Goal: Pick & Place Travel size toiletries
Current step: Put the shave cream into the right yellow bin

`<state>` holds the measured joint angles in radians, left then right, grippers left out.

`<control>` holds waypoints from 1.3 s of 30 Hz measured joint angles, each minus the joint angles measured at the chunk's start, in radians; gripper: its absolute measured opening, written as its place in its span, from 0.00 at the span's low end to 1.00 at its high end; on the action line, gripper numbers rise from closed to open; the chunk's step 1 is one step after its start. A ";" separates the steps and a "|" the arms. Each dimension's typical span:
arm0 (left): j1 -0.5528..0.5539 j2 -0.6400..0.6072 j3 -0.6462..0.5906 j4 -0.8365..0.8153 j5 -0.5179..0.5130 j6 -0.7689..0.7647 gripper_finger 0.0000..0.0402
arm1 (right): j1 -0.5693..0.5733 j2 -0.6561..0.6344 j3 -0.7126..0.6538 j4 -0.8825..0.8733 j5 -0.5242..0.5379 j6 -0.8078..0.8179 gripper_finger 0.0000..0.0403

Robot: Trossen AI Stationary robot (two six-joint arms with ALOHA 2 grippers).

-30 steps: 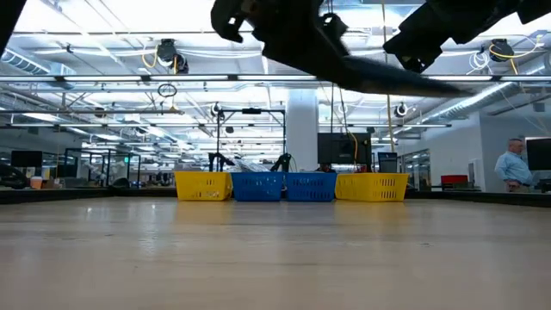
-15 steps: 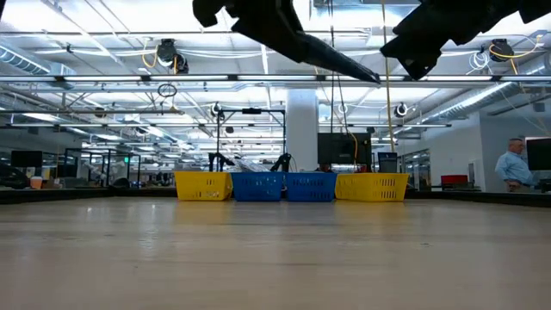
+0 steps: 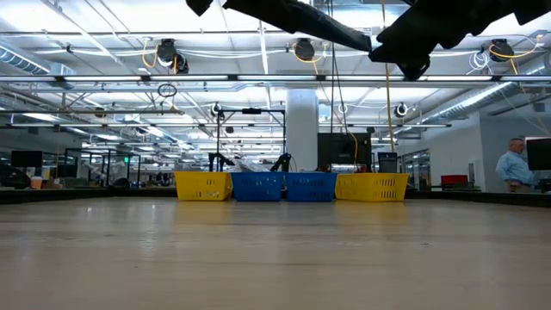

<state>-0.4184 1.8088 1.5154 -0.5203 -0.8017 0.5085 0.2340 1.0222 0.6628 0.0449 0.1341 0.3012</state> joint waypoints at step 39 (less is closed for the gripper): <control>0.061 -0.002 0.000 -0.035 -0.124 -0.016 0.50 | -0.007 -0.005 0.000 0.049 0.031 -0.129 0.00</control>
<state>-0.3576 1.8068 1.5154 -0.5554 -0.9256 0.4929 0.2270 1.0172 0.6628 0.0937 0.1652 0.1718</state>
